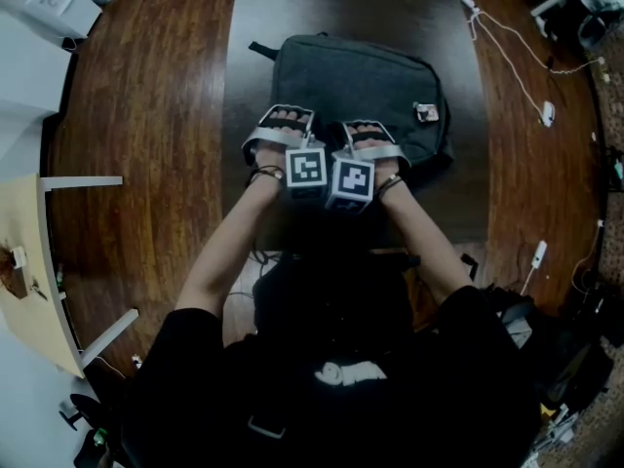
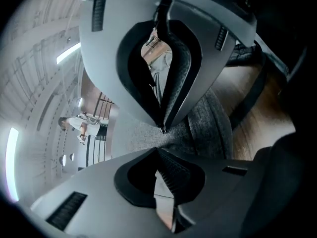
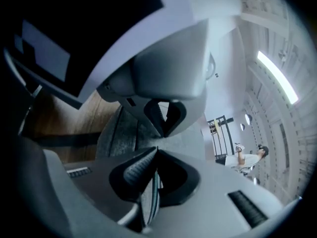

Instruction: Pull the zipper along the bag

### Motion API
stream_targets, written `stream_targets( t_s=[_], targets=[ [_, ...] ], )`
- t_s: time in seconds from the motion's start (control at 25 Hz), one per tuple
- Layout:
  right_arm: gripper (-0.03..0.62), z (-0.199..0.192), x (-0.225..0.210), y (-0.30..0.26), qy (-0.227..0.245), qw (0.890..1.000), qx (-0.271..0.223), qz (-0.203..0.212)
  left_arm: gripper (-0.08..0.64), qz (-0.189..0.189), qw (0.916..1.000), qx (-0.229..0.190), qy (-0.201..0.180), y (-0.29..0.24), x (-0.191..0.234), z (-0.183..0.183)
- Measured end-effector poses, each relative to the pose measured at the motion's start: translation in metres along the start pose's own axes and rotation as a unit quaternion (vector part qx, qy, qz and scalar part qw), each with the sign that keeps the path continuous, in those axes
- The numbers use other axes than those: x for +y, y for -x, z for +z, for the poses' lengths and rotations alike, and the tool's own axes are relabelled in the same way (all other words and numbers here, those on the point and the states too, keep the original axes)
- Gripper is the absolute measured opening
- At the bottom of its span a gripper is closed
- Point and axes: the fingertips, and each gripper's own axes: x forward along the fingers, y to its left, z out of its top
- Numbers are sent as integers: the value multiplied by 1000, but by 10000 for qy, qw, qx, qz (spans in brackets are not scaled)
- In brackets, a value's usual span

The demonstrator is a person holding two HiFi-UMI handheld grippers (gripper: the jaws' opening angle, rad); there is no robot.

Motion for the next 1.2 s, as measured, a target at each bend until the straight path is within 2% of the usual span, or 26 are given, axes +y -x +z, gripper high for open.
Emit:
stream_targets(
  t_s=[0.4,0.64,1.2],
  targets=[
    [25,-10,2,1,-146,9999,-3,-22,0,-64,9999,-49,138,-5,-6,3],
    [25,-12,-7,3,-309,9994,0,-183,-2,-90,9997,-45,214,-7,-6,1],
    [25,-20,-8,9,-556,9981,-108,-251,-2,-102,9997,94,177,-8,-7,-8]
  ],
)
